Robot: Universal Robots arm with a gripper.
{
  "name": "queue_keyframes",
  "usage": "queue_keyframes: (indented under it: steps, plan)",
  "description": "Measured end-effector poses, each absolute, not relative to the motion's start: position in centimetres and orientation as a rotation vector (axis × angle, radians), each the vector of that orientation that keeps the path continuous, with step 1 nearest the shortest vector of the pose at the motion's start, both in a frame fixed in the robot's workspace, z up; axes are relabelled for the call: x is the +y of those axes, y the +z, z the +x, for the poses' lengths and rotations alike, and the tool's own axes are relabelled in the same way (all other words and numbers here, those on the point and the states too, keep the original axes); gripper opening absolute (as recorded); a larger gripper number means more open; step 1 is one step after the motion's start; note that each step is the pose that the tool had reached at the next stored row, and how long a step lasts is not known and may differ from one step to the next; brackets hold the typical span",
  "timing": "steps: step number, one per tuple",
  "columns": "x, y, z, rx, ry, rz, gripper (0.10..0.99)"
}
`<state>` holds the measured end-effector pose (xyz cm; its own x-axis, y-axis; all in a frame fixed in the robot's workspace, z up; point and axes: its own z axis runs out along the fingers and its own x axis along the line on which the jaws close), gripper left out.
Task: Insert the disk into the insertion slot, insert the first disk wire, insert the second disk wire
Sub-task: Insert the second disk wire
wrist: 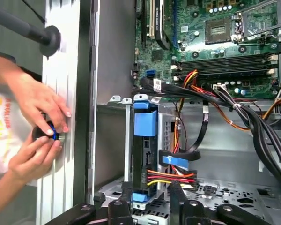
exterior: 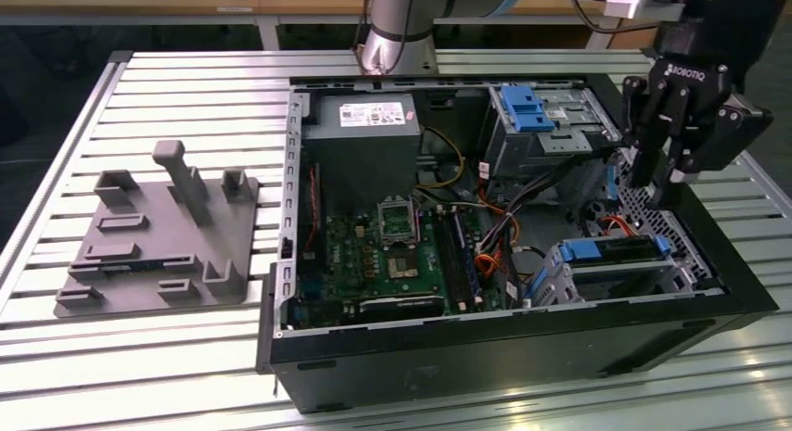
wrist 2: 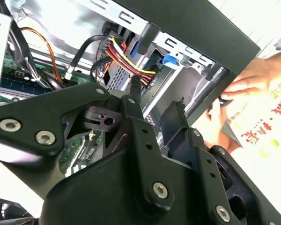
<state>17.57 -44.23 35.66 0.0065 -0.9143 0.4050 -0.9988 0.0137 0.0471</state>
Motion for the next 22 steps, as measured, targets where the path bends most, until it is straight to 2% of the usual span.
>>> queue_keyframes:
  steps: [6,22]
  plan:
    - [-42.7,35.5,17.0,-1.964,0.386,1.956,0.447]
    - [-42.4,34.6,14.6,-1.945,0.413,1.947,0.447]
